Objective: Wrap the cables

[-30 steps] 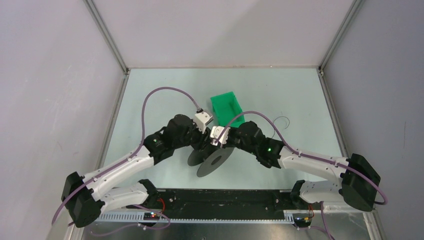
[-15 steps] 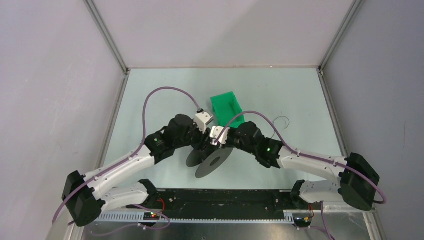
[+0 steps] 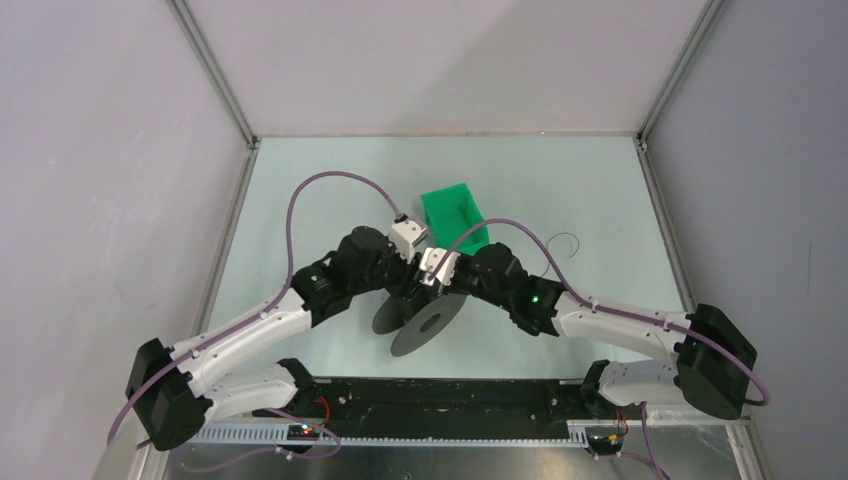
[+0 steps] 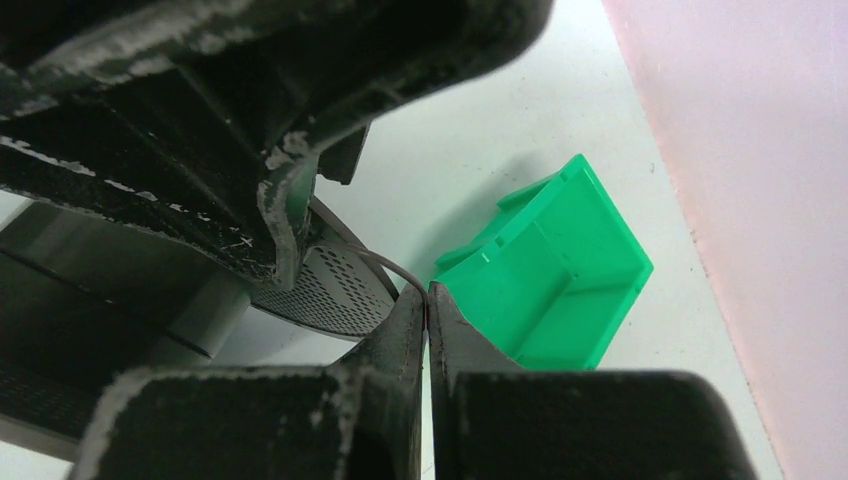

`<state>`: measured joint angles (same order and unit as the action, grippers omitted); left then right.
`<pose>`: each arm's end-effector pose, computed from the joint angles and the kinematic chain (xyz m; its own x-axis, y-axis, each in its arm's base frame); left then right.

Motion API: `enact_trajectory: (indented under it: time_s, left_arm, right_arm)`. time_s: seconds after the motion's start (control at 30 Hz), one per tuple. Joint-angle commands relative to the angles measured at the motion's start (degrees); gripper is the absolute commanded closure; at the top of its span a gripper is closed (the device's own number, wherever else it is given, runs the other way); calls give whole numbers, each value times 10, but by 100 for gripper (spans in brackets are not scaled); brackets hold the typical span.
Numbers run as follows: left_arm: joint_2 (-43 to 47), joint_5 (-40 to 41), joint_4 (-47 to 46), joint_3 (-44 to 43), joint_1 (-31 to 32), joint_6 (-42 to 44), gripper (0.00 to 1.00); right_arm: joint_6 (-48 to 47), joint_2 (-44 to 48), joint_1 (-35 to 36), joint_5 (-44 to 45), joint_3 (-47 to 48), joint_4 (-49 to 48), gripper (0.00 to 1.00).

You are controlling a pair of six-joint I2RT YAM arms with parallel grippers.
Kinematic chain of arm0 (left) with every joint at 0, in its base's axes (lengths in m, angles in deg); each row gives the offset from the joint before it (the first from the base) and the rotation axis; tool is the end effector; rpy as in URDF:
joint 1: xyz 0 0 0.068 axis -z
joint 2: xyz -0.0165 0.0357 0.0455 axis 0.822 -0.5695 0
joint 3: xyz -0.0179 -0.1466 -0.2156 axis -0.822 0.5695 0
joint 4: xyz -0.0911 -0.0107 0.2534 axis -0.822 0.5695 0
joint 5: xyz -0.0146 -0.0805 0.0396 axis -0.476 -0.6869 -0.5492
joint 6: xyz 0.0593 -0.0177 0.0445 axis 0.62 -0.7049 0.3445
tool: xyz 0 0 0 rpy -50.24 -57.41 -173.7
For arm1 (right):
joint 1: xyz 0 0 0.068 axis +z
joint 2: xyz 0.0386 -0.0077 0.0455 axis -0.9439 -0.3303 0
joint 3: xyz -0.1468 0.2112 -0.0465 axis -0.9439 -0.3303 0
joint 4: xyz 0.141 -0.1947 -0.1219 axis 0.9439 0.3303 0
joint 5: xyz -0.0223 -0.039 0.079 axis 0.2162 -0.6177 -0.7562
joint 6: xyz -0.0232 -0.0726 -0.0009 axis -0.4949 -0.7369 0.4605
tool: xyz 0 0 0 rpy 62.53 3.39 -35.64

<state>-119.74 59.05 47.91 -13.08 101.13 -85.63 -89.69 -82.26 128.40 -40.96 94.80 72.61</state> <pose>0.1869 -0.2030 0.2477 -0.4317 0.3138 -0.8457 0.7447 0.6530 -0.1379 0.1766 0.2699 0.2383 0.3188 -0.5684 -0.7585 -0.7595 0.3256 -0.5632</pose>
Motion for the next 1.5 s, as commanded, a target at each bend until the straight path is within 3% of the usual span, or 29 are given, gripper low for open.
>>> enact_trajectory:
  time_s: [0.0, 0.47, 0.63, 0.77, 0.87, 1.0, 1.13, 1.47]
  left_arm:
    - [1, -4, -29, -17, 2, -13, 49]
    - [9, 23, -40, -4, 3, -22, 50]
    - [14, 46, -39, 4, 3, -20, 54]
    - [27, 57, -35, 19, 3, -20, 65]
    - [34, 55, -32, 29, 3, -17, 83]
    - [39, 55, -27, 33, 3, -15, 98]
    - [44, 41, -27, 31, 3, -4, 100]
    - [54, 21, -28, 21, 2, 13, 100]
  right_arm:
    - [31, -3, 5, 0, 0, -23, 100]
    - [75, -5, 4, -5, -1, -13, 100]
    - [73, -5, 6, -3, -1, -4, 98]
    - [73, -2, 6, -3, -1, 4, 90]
    - [65, 1, 2, -15, -1, 10, 85]
    - [61, 12, -14, -55, -1, 13, 80]
    - [67, 29, -41, -121, -6, 16, 78]
    - [61, 55, -79, -210, -22, 9, 97]
